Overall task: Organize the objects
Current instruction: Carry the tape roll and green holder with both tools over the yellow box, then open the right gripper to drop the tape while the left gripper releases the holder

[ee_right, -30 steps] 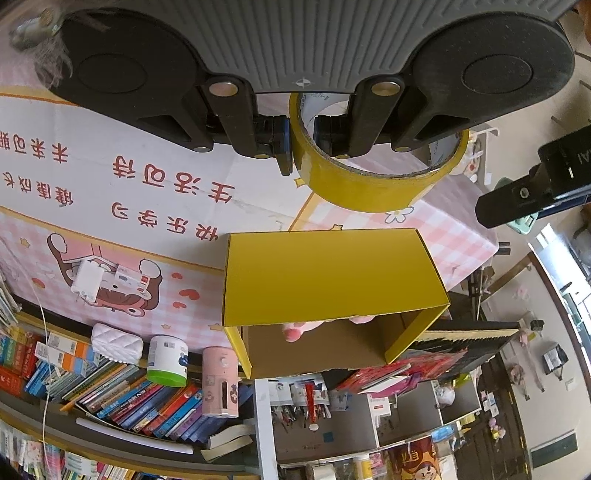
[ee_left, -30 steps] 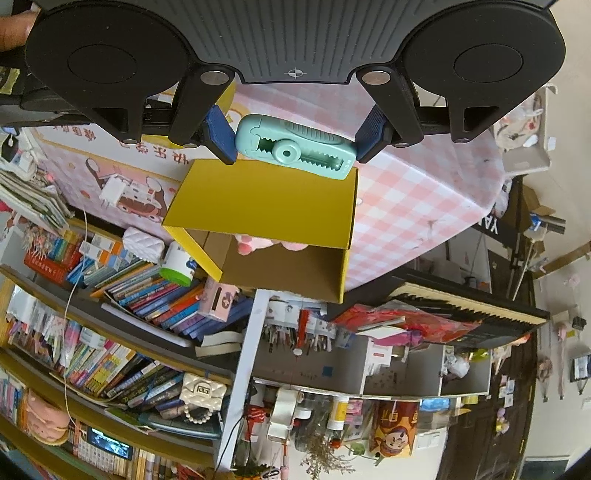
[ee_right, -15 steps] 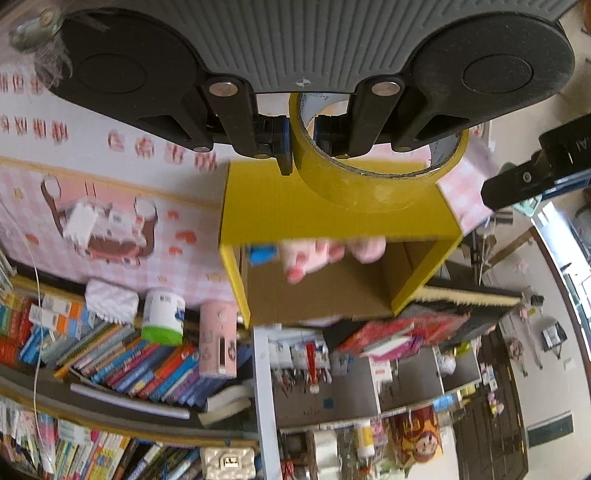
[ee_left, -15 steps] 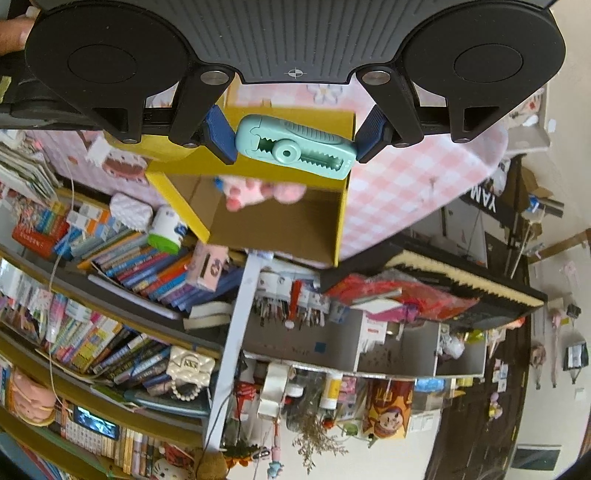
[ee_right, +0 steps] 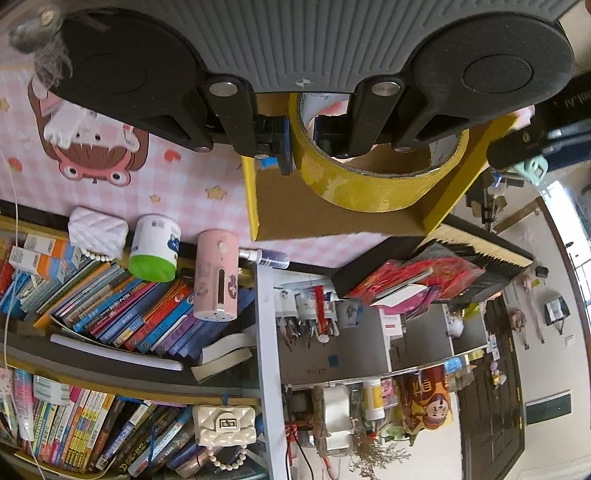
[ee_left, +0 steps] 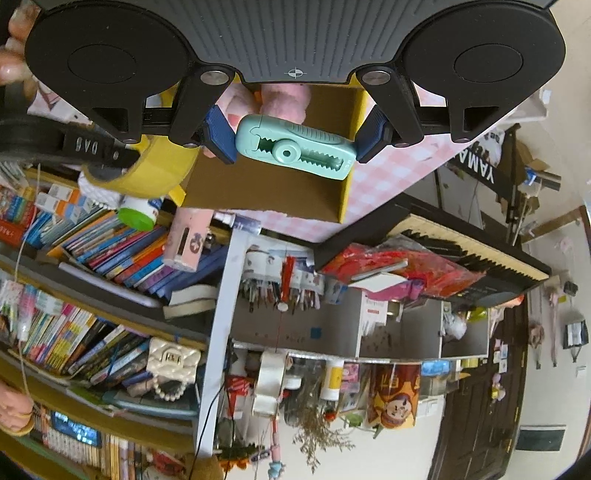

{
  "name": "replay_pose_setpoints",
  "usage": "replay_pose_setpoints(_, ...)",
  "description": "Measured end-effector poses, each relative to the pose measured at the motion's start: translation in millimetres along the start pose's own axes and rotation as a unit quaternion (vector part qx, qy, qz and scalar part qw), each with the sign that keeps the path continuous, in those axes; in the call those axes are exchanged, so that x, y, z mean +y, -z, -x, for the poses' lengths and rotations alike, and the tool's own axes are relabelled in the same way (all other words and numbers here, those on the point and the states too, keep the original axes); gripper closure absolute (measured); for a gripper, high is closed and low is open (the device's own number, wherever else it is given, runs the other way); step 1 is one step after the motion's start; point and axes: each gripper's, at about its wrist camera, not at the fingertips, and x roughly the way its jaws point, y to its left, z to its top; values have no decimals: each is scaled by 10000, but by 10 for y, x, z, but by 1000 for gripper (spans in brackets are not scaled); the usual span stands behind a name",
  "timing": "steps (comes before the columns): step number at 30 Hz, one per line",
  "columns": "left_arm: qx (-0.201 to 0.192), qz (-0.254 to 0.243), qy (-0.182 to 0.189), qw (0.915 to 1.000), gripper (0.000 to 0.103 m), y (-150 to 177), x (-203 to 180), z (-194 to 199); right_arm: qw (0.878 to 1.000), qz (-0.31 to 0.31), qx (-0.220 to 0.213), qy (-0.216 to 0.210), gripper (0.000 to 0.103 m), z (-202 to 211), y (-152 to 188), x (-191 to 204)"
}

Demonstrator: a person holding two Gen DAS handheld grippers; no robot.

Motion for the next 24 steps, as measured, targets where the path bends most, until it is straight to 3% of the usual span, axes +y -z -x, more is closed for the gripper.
replay_pose_setpoints(10,362,-263,-136,9989,33,48,-221,-481,9999,82,121,-65,92,-547,-212,-136)
replay_pose_setpoints(24,898,-439,-375,9943,33,190,-315,-790,9936,633,767,-539,92,-1113,-235,-10)
